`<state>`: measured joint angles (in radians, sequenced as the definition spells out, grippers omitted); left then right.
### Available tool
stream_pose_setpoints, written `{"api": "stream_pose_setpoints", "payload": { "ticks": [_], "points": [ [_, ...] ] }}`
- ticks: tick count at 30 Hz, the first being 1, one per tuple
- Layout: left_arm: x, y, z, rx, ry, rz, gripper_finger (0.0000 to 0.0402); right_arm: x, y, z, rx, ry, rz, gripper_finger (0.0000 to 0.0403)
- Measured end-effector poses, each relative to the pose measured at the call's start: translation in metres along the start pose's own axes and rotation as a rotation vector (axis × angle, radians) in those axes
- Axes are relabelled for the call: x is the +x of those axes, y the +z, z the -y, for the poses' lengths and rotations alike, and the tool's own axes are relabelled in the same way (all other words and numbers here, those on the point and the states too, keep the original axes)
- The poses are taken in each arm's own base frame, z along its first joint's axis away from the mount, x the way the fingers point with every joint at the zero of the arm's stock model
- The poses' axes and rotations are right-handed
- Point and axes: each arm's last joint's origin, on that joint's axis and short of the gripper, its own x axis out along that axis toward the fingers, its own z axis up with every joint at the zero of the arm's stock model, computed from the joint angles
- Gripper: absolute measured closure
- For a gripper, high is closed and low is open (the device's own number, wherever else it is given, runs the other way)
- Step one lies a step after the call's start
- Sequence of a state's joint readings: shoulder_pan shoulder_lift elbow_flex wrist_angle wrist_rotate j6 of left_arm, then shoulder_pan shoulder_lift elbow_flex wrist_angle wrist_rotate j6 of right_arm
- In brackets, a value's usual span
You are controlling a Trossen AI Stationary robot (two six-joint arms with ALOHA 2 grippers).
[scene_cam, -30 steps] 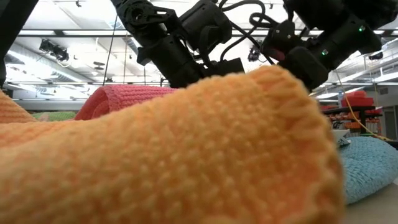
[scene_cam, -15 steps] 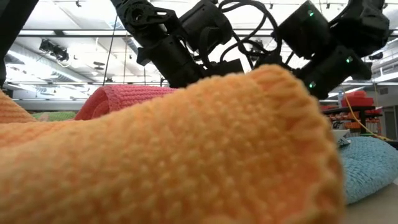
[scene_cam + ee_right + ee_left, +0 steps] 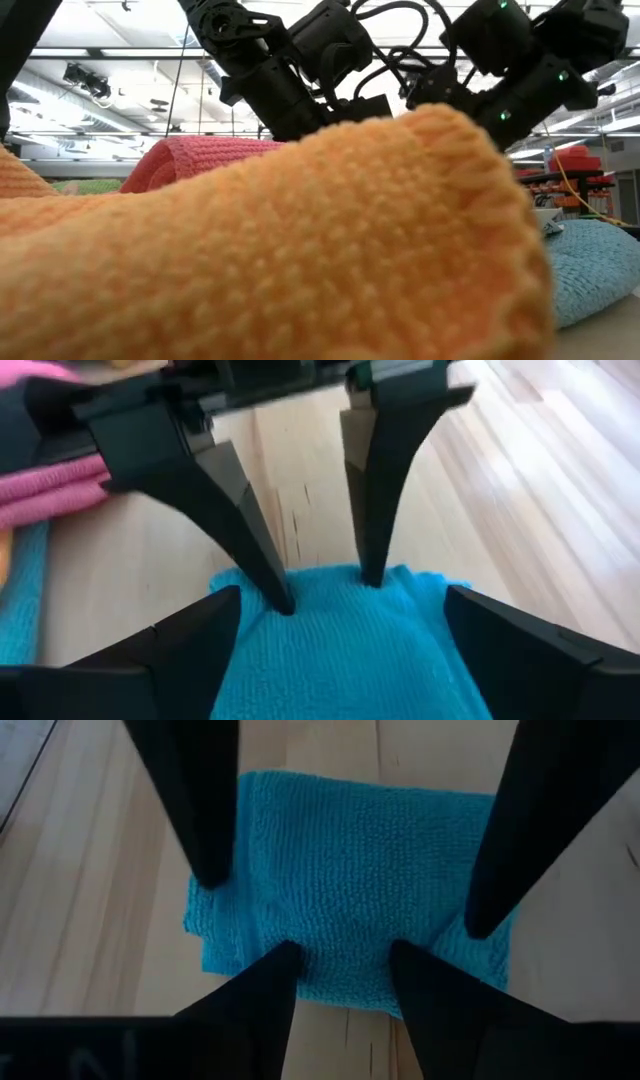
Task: Fold microfiber towels
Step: Fold the top blue towel
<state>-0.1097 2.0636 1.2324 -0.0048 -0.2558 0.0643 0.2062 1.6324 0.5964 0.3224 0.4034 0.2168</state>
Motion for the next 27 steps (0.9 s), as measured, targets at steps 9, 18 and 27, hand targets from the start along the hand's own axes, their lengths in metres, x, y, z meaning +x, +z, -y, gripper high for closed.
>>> {"api": "stream_pose_setpoints", "payload": {
  "ticks": [9, 18, 27],
  "points": [
    [0.0, 0.0, 0.0, 0.0, 0.0, 0.0, 0.0228, -0.004, 0.006, 0.001, -0.005, -0.008, 0.041, 0.001],
    [0.0, 0.0, 0.0, 0.0, 0.001, 0.0, 0.0226, 0.017, -0.025, 0.002, 0.04, -0.023, 0.058, 0.0008],
    [0.0, 0.0, 0.0, 0.001, 0.0, -0.002, 0.0225, 0.023, -0.033, 0.002, 0.049, -0.017, 0.04, 0.0008]
  ]
}}
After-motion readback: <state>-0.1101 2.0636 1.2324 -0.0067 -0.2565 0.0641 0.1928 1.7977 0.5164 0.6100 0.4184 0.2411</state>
